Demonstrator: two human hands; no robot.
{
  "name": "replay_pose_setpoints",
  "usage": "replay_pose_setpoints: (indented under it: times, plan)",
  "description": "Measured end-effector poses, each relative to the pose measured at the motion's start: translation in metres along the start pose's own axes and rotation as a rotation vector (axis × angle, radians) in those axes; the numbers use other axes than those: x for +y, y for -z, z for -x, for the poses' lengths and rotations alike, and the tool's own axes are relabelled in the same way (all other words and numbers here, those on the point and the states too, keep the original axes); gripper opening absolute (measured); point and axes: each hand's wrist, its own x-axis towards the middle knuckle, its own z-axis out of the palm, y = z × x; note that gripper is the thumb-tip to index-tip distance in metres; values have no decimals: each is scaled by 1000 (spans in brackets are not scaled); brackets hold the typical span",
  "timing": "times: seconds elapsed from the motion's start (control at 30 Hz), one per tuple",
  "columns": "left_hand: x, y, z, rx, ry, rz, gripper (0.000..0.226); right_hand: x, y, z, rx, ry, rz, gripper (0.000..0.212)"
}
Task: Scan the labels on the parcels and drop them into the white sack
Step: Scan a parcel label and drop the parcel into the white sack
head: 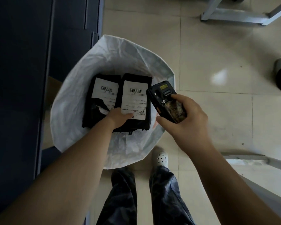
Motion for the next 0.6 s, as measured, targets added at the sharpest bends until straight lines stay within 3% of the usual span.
replay_pose_setpoints:
  times: [0.1, 0.2, 0.4, 0.6]
  plan:
    - [-1, 12, 24, 6, -41, -21, 46, -11, 5, 1, -32, 3, 27, 65]
    - [3, 30, 63, 153, -101, 27, 57, -29, 15, 4, -41, 34, 54, 65]
    - [47, 83, 182, 509, -511, -29, 45, -104, 56, 11, -29, 207, 72, 64]
    - [102, 132, 327, 741, -730, -93, 41, -206, 118, 31, -45, 411, 33, 64]
